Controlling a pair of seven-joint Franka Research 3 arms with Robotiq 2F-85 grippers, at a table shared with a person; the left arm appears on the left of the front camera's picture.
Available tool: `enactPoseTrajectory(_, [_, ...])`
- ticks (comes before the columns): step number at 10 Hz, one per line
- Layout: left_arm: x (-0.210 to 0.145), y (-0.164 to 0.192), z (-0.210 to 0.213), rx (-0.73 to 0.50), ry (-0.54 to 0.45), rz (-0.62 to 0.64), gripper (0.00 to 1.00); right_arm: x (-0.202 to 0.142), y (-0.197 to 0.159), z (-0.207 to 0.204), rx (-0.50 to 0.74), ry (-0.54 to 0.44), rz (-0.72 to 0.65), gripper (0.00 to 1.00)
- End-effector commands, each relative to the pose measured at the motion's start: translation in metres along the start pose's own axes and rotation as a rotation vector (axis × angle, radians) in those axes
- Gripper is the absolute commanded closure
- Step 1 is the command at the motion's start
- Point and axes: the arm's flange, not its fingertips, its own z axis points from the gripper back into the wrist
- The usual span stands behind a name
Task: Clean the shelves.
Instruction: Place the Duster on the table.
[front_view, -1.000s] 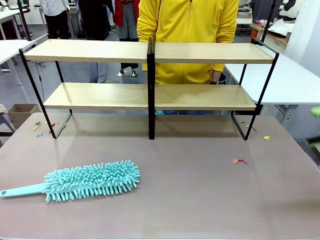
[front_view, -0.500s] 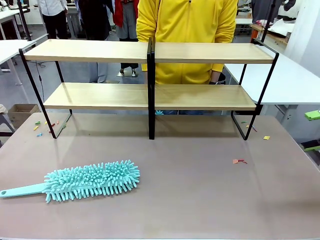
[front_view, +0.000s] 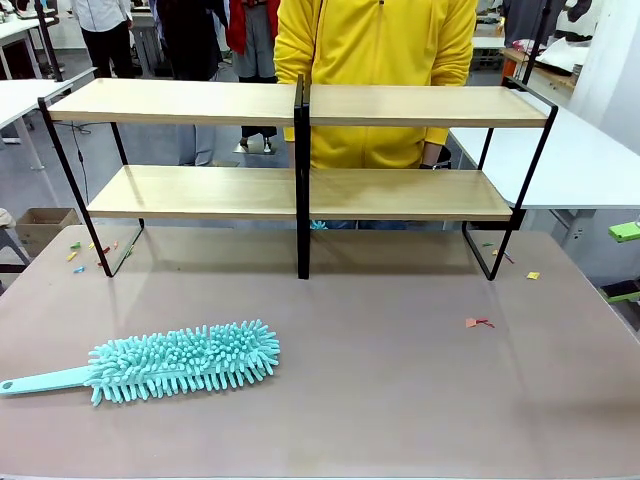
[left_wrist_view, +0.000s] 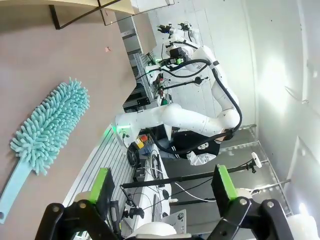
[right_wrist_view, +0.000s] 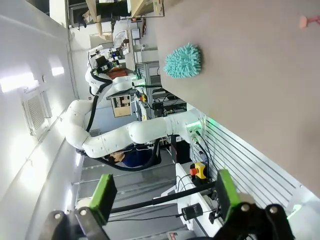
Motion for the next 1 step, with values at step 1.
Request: enactPoseTrajectory(1, [-0.0053, -0.0002, -0.0009, 0.014, 0.009, -0.018, 0.00, -0.0027, 0.0014, 0.0065, -0.002, 0.007, 0.016, 0.00])
